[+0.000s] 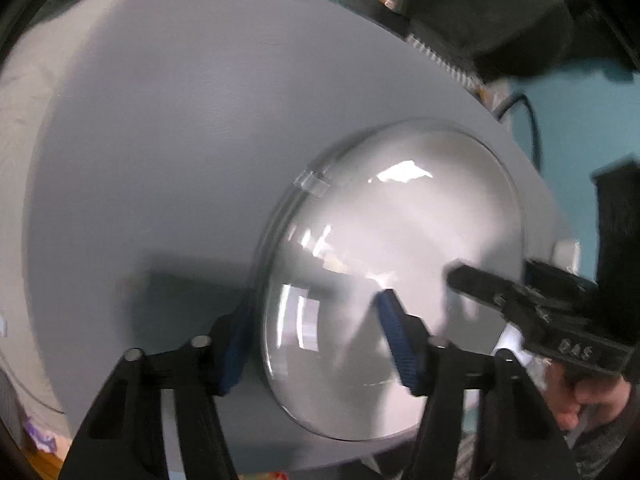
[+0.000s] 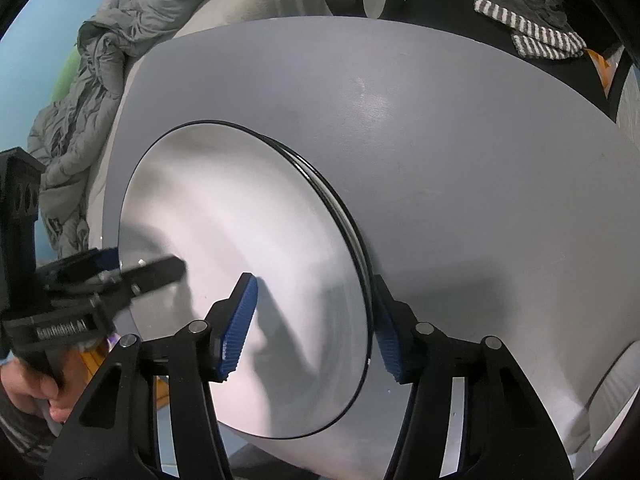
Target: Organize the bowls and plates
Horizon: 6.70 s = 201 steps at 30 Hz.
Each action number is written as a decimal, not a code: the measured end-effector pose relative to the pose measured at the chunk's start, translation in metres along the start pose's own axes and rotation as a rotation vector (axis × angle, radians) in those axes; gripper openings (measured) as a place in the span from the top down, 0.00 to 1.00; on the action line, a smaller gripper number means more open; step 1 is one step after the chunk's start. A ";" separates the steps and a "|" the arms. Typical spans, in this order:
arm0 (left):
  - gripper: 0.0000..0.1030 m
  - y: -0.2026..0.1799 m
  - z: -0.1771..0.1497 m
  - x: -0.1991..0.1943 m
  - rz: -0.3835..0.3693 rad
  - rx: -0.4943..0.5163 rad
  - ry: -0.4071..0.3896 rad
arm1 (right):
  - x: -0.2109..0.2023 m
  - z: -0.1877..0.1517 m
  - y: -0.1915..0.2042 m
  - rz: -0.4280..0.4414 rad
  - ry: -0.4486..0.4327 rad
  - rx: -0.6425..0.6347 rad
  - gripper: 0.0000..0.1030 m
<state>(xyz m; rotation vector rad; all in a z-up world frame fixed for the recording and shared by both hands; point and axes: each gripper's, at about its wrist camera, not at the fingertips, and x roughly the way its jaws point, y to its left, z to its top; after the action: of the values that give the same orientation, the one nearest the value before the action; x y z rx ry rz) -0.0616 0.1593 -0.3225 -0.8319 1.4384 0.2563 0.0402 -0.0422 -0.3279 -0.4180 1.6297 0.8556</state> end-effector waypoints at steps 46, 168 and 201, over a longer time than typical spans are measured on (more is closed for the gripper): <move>0.38 -0.073 -0.024 0.010 0.170 0.179 -0.009 | -0.030 -0.036 -0.052 -0.047 0.002 0.121 0.75; 0.27 -0.484 -0.166 0.161 0.167 0.565 0.107 | -0.165 -0.289 -0.358 -0.211 -0.134 0.401 0.35; 0.83 -0.492 -0.161 0.192 0.161 0.606 0.189 | -0.161 -0.268 -0.356 -0.147 -0.109 0.429 0.94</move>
<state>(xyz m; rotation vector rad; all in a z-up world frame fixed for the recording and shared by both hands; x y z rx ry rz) 0.1519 -0.3499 -0.3172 -0.2492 1.6395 -0.1429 0.1384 -0.5027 -0.2708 -0.1820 1.6061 0.3948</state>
